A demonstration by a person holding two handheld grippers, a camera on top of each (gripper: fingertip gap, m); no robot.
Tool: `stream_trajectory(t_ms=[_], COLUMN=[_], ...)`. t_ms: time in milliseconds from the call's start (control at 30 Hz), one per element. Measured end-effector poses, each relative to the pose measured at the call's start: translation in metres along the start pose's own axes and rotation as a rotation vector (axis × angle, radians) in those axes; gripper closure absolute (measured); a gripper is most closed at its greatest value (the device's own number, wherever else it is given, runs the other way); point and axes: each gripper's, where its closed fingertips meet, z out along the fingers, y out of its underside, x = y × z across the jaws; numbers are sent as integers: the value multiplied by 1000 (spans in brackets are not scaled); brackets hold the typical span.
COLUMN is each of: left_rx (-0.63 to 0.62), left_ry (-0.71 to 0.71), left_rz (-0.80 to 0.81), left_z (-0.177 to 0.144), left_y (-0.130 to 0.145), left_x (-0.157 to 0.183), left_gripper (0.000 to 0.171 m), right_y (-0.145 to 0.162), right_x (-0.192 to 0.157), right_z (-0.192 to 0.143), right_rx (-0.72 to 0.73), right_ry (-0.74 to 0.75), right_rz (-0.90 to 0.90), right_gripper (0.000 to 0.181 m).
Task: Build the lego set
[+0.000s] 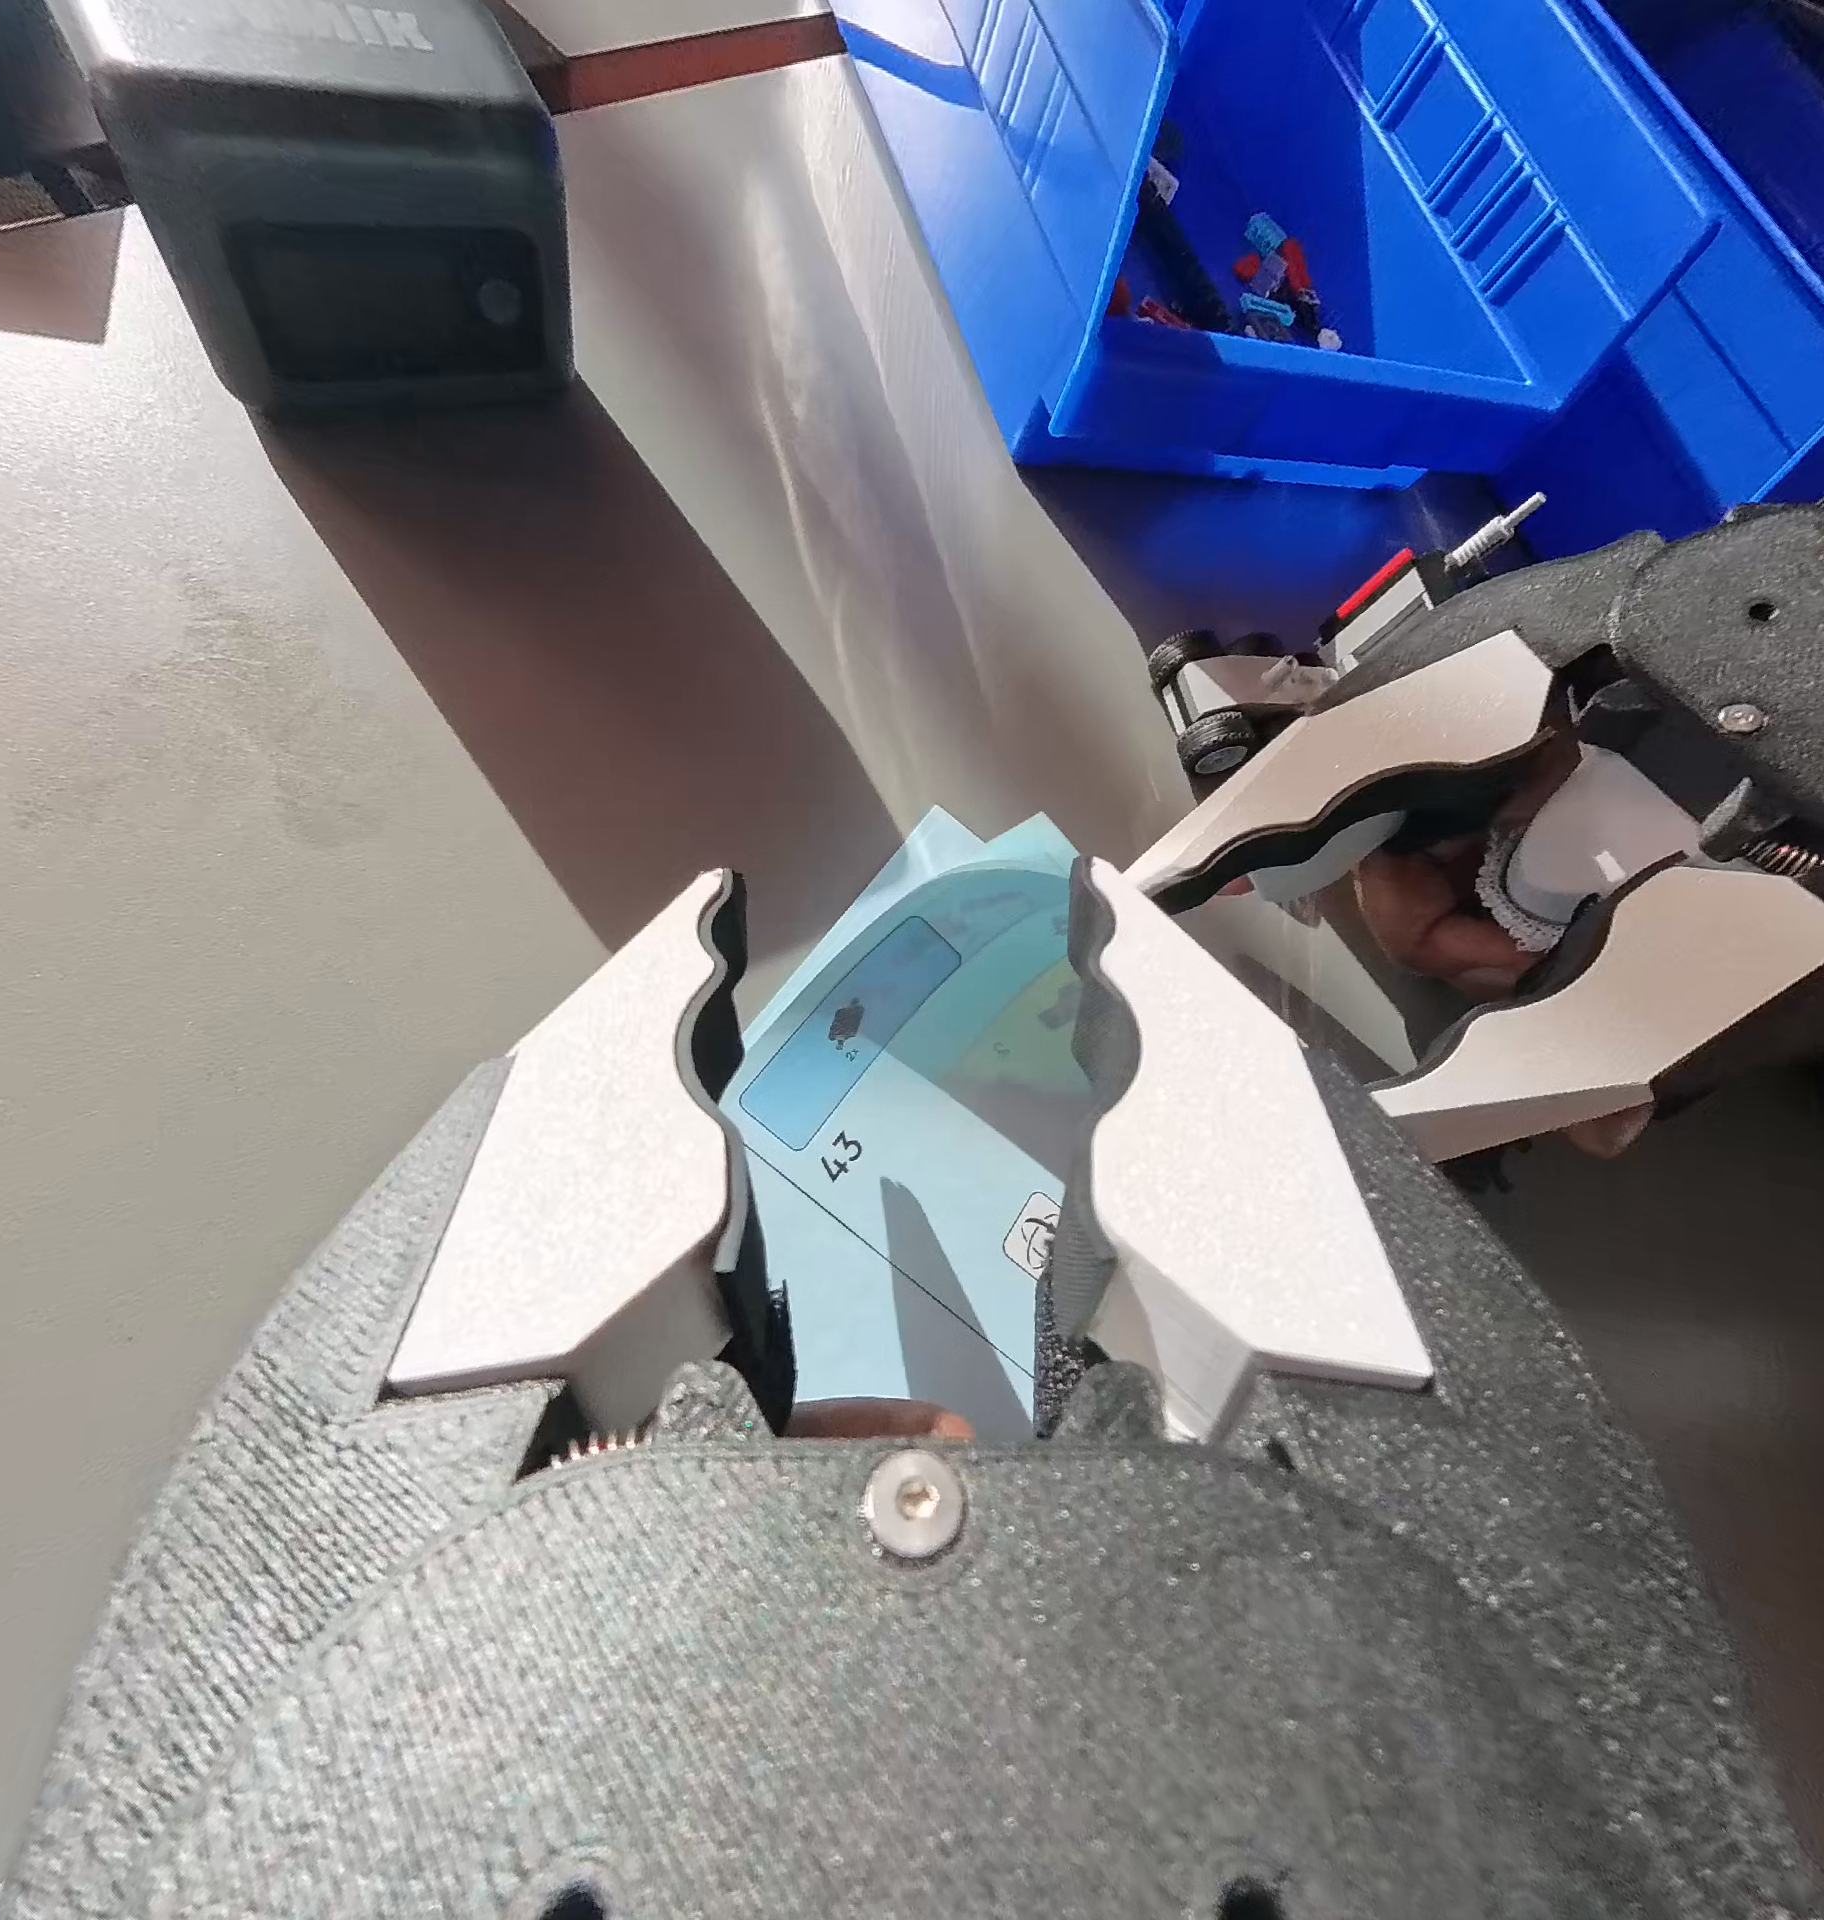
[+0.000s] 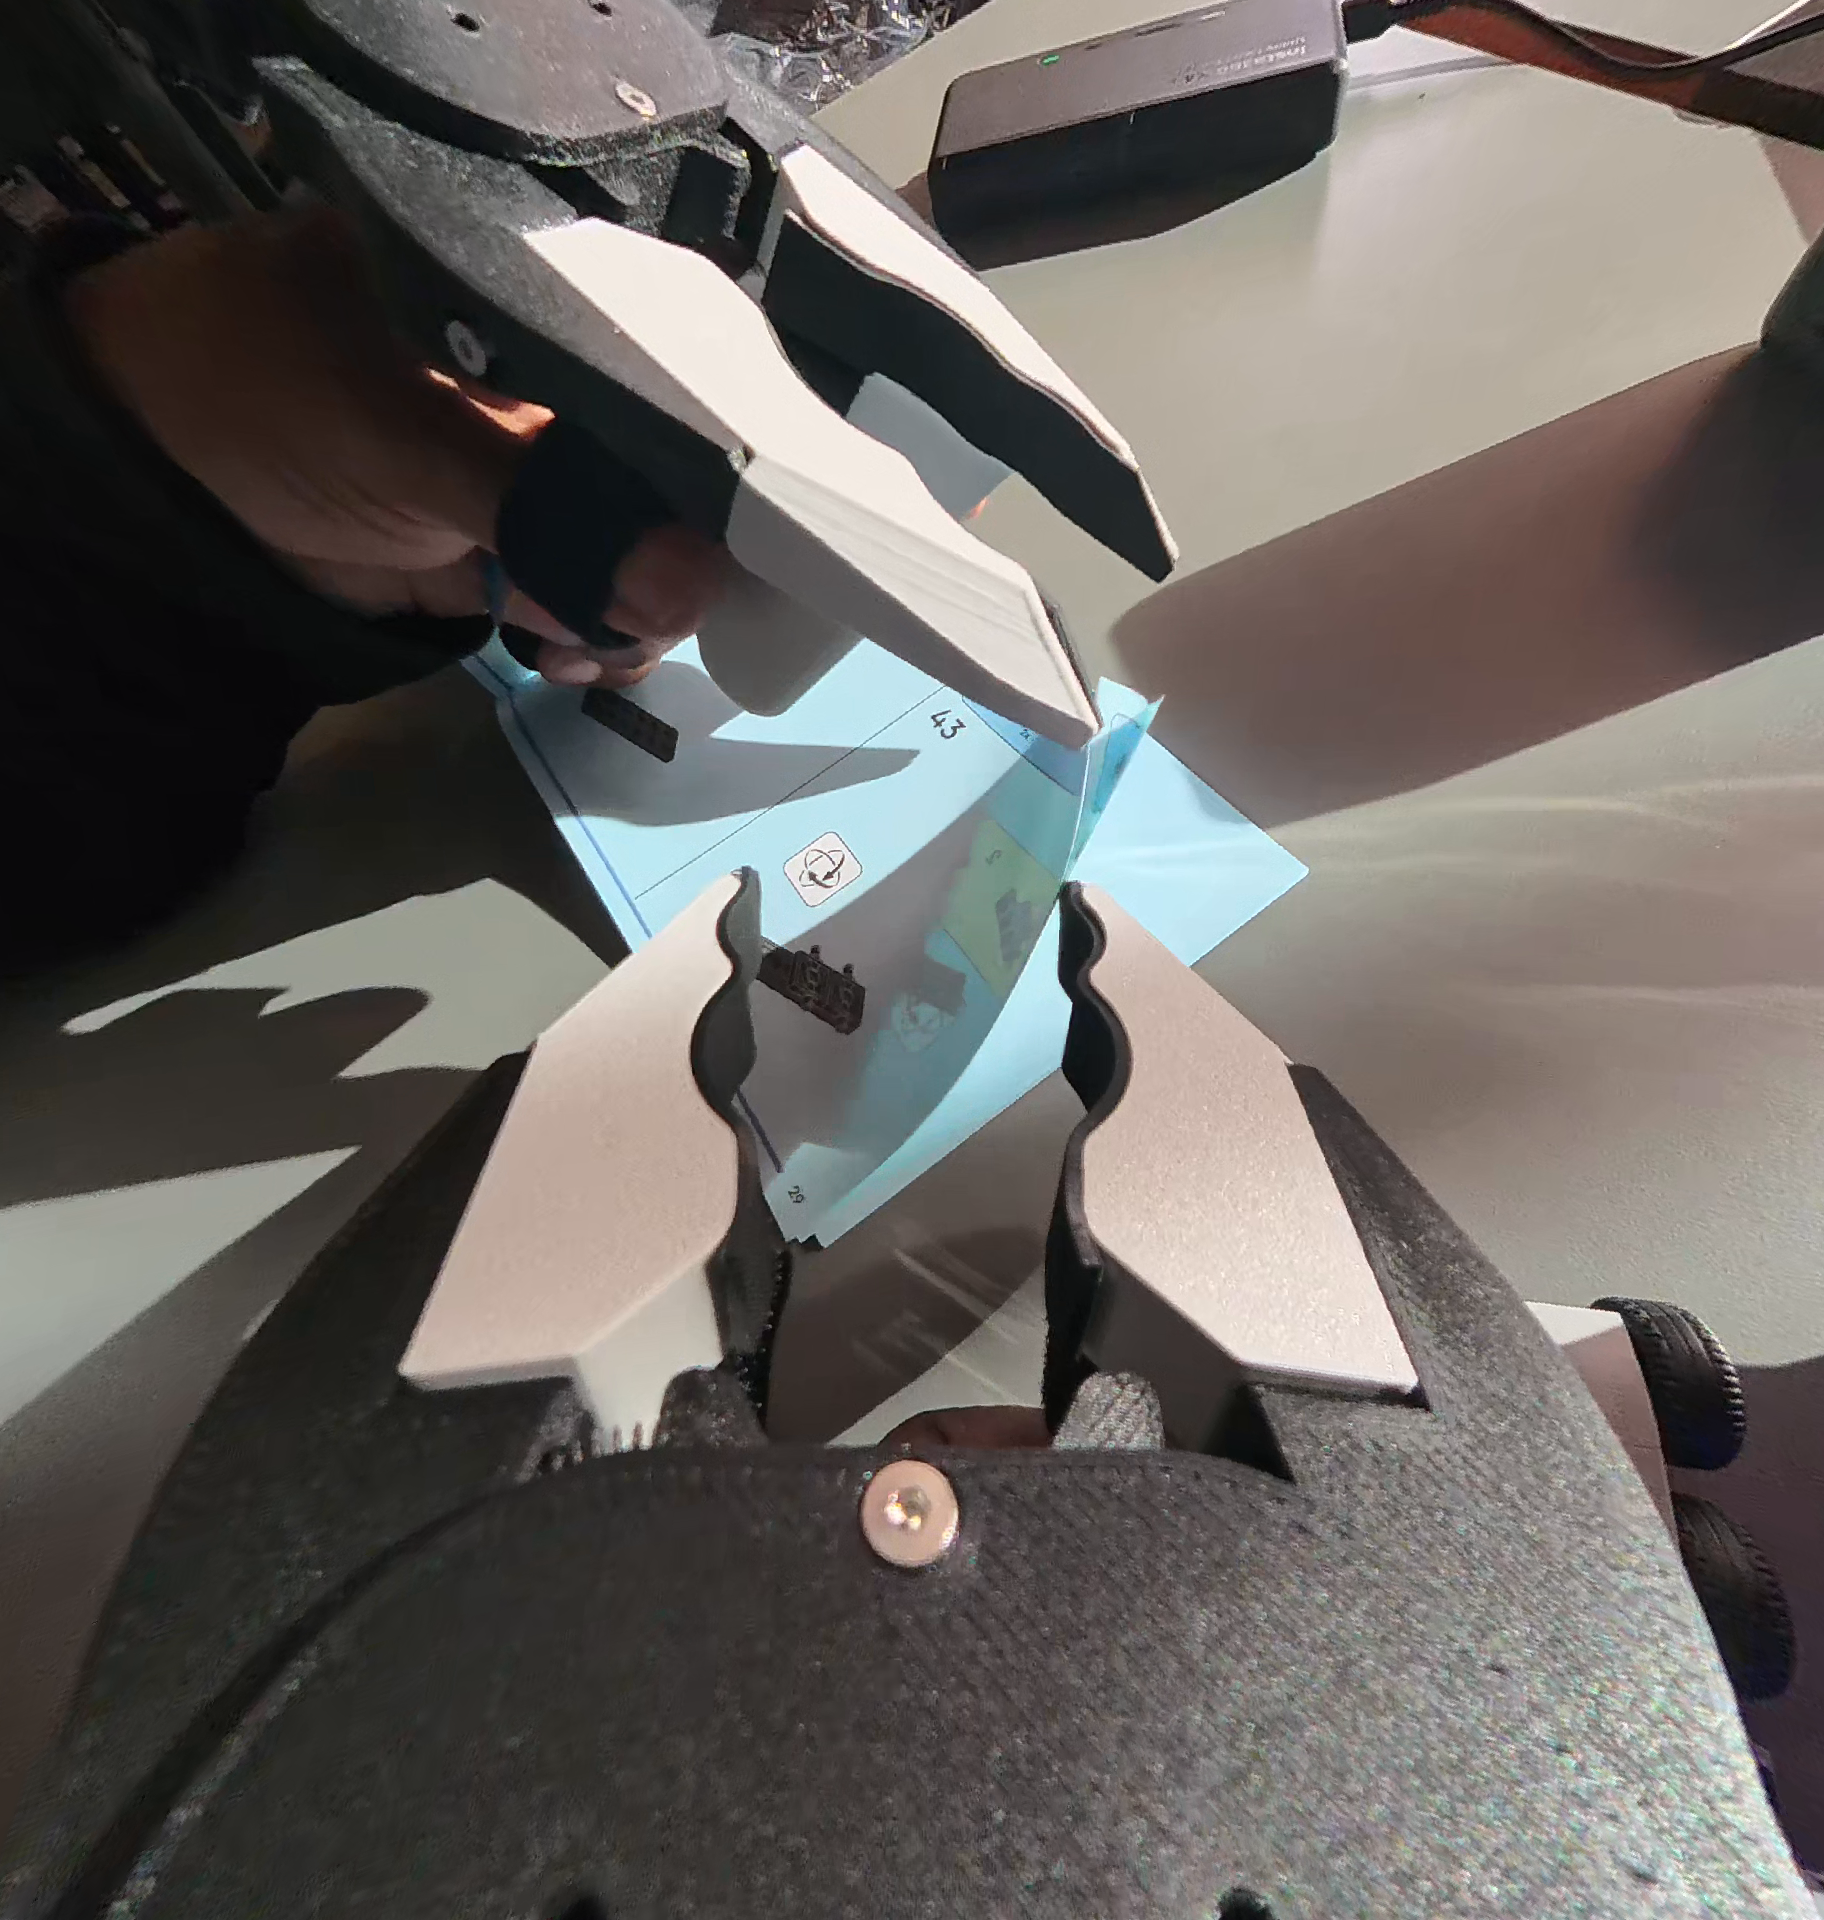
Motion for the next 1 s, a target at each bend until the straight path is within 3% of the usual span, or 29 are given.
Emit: stream_trajectory(t_ms=[1000], left_rx=[11], left_ry=[0], left_rz=[-17], left_z=[6], left_y=[0], left_x=[3], left_gripper=[109], right_y=[0], right_x=[1], right_z=[1], right_rx=[-3], right_ry=[33], right_rz=[-35], right_gripper=[121])
